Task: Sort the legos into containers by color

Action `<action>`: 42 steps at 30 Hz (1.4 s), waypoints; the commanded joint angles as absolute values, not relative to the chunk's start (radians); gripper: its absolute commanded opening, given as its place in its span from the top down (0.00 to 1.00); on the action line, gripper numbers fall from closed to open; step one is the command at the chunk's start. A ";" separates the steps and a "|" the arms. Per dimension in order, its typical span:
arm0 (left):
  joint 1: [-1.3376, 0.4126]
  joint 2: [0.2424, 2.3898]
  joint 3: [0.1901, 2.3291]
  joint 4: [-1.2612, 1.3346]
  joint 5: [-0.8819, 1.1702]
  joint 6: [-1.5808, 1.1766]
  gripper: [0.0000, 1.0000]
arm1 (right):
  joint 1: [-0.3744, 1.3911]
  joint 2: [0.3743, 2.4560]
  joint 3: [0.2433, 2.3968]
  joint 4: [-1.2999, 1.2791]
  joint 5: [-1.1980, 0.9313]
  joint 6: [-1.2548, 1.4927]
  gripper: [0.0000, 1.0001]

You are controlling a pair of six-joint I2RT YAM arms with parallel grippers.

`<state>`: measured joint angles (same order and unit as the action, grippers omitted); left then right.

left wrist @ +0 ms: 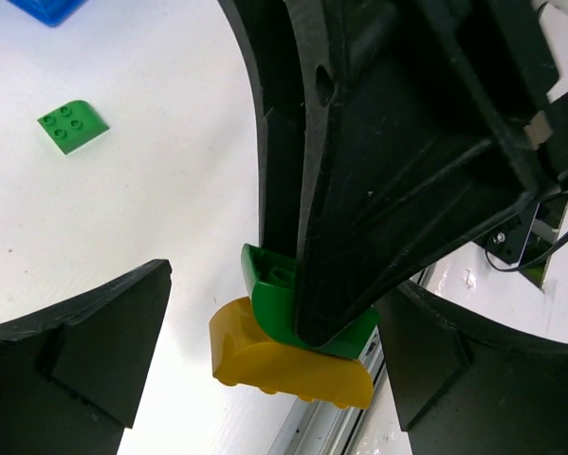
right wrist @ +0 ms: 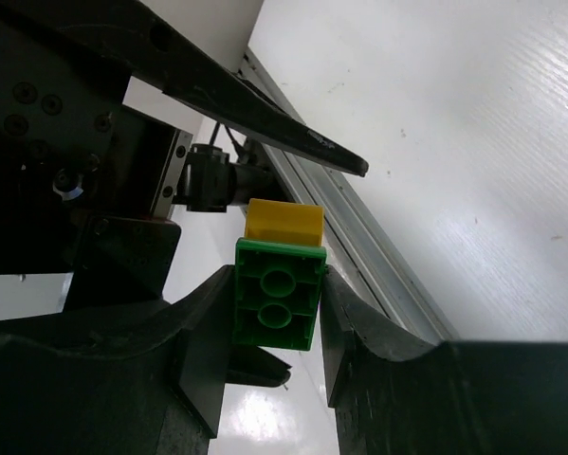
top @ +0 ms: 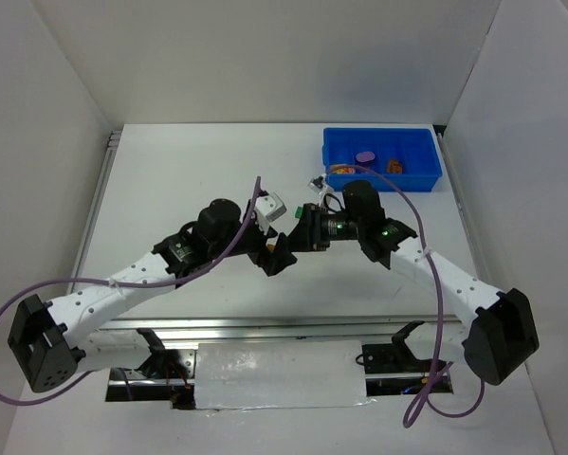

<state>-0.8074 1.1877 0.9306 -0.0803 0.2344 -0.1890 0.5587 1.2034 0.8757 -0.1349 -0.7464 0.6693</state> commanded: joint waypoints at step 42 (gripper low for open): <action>-0.686 1.074 1.039 0.120 0.692 -0.698 0.14 | 0.351 0.913 0.634 0.758 -1.031 0.931 1.00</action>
<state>-0.6884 1.0851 1.0355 0.0086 0.6292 -0.6659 0.3267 0.9119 0.6289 0.6743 -1.0119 0.9134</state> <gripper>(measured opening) 0.867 0.444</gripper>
